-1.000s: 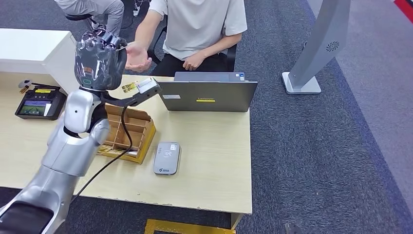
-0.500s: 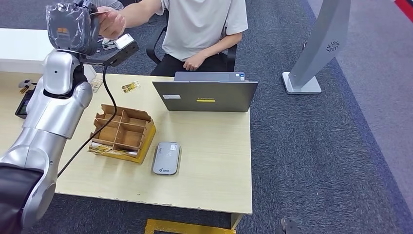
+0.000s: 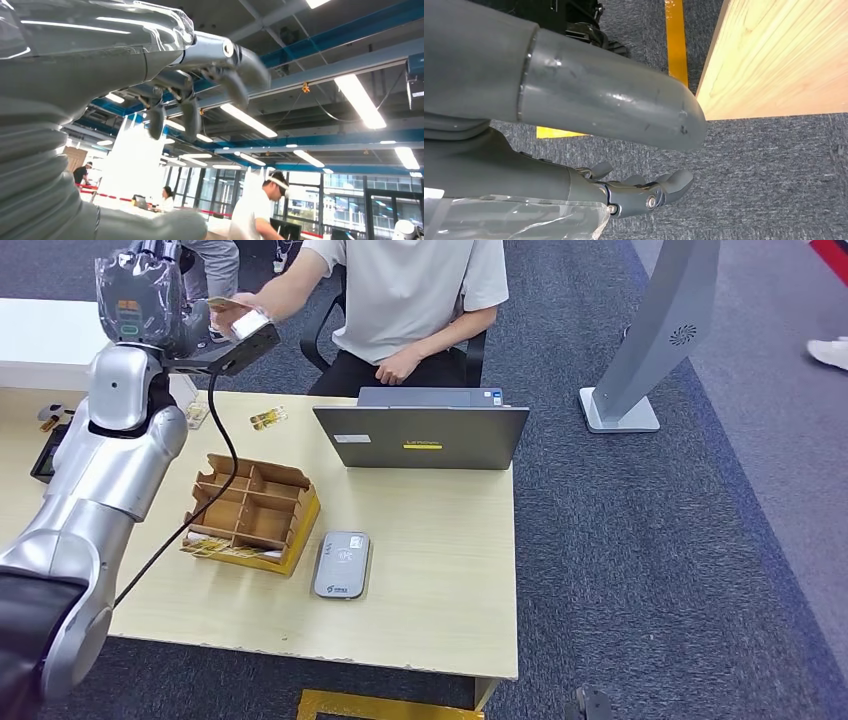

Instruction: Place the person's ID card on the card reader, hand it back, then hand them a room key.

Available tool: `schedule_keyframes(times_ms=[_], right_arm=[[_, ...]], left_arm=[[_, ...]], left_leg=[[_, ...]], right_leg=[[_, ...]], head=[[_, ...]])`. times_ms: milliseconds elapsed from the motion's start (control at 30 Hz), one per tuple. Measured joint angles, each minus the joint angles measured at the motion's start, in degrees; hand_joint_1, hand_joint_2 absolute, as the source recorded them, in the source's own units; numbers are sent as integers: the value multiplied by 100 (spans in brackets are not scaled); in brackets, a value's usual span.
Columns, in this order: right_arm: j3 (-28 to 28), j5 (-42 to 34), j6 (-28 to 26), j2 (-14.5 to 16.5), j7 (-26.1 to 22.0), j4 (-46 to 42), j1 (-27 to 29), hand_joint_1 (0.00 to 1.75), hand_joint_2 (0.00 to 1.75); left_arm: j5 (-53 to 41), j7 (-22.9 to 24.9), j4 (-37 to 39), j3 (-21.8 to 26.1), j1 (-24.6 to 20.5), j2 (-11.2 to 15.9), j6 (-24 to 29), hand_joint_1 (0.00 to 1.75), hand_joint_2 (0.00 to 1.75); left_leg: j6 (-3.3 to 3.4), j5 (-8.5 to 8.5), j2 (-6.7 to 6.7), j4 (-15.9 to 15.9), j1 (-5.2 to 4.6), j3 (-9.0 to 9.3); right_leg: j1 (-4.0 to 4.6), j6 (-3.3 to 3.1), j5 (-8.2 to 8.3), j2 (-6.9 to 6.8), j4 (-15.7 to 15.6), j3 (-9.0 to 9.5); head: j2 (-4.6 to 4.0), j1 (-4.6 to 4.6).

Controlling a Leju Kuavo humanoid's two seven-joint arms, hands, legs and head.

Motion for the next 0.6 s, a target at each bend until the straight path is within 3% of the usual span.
schedule_keyframes(times_ms=[600], right_arm=[[61, -53, -16, 0, 0, 26, 0, 0, 0]], left_arm=[[87, -40, 174, 0, 19, -2, 46, 0, 175]], left_leg=[[0, 0, 0, 0, 0, 0]], right_leg=[[0, 0, 0, 0, 0, 0]], head=[[0, 0]])
